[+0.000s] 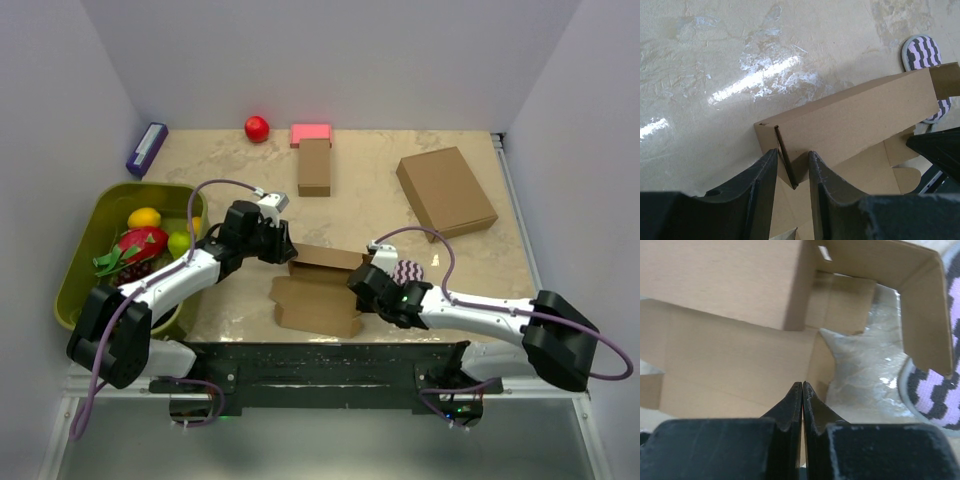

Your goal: Fold the paper box

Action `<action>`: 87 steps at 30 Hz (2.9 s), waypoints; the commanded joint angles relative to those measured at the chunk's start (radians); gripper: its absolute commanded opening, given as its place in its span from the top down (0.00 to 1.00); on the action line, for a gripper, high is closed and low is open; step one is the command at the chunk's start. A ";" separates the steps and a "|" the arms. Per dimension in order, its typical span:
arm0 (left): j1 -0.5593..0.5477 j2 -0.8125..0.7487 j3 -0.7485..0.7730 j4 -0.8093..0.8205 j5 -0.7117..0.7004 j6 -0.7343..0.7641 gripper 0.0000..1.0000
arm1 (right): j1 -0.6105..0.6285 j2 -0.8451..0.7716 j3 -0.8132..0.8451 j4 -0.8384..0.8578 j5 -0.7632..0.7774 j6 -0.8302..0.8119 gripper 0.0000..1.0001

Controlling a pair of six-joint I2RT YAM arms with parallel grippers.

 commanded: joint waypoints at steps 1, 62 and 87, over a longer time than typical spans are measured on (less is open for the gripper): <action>-0.003 0.005 0.014 0.002 0.005 0.001 0.64 | 0.006 0.075 0.019 -0.073 0.082 0.064 0.99; -0.005 0.008 0.017 0.001 0.008 0.002 0.64 | -0.276 0.291 0.062 0.156 -0.036 -0.159 0.96; -0.005 0.008 0.016 0.001 0.011 0.002 0.64 | -0.275 0.219 0.008 0.099 0.018 -0.124 0.96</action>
